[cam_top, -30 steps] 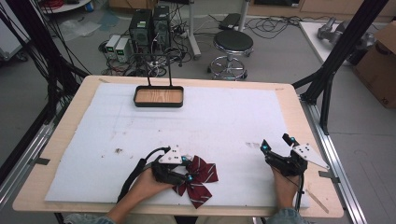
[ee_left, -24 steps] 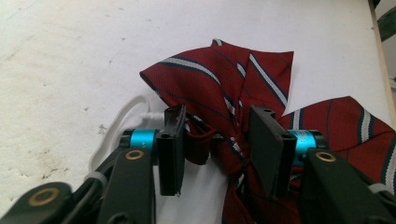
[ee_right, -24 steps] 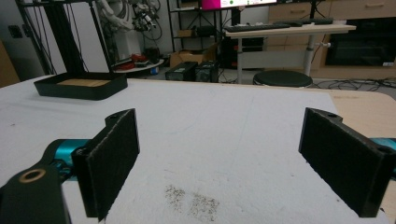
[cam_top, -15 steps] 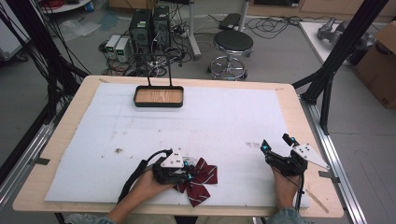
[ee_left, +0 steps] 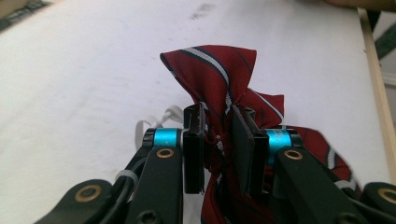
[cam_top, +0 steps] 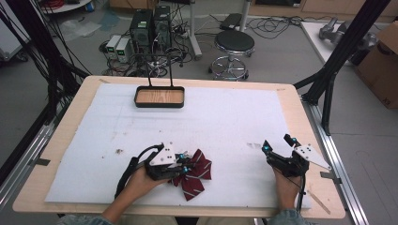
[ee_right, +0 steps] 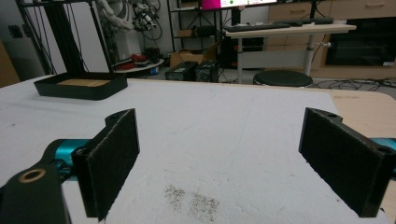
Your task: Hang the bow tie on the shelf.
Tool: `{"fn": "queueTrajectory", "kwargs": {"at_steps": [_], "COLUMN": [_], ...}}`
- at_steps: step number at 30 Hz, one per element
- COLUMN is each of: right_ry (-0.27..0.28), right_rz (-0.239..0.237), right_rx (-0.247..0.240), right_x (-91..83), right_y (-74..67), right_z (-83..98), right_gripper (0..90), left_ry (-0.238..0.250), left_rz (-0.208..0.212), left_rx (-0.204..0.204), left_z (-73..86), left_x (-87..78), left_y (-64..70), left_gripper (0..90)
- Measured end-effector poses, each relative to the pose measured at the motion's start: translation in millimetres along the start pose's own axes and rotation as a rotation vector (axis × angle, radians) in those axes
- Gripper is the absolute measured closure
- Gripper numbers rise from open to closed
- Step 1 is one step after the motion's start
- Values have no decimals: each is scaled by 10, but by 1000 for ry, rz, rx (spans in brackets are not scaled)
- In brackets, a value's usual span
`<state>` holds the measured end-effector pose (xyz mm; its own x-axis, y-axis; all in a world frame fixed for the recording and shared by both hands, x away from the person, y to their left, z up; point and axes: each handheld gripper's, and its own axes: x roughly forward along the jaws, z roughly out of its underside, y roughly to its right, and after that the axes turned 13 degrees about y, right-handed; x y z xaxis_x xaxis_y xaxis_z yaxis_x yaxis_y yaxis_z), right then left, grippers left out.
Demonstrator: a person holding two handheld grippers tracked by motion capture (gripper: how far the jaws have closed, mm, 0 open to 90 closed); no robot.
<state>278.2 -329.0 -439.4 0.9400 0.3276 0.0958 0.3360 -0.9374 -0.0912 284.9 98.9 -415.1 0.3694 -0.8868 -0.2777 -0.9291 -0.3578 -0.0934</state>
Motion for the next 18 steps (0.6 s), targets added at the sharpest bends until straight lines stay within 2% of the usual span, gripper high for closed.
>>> {"fn": "queueTrajectory", "kwargs": {"at_steps": [3,4,5,6,7,8,10,18], "right_ry": [0,0,0,-1,0,-1,-1,-3], "right_rz": [0,-1,0,-1,-1,0,2,7], "right_rx": [0,0,-1,1,0,-1,0,2], "right_x": [-1,0,0,0,0,0,0,-1], "right_y": [1,1,1,0,1,1,2,0], "right_z": [0,0,1,0,0,0,0,1], "right_gripper": [114,114,114,114,114,114,114,114], "left_ry": [28,50,50,74,74,92,100,156], "left_rz": [-34,-63,-63,-88,-88,-110,-118,-167], "left_rx": [-10,-20,-20,-29,-29,-36,-38,-58], "left_z": [-44,-82,-82,-121,-121,-155,-171,-287], "left_x": [-90,-159,-159,-234,-234,-299,-333,-561], "left_y": [-87,-149,-149,-223,-223,-290,-323,-624], "left_gripper": [747,747,748,747,747,747,747,748]}}
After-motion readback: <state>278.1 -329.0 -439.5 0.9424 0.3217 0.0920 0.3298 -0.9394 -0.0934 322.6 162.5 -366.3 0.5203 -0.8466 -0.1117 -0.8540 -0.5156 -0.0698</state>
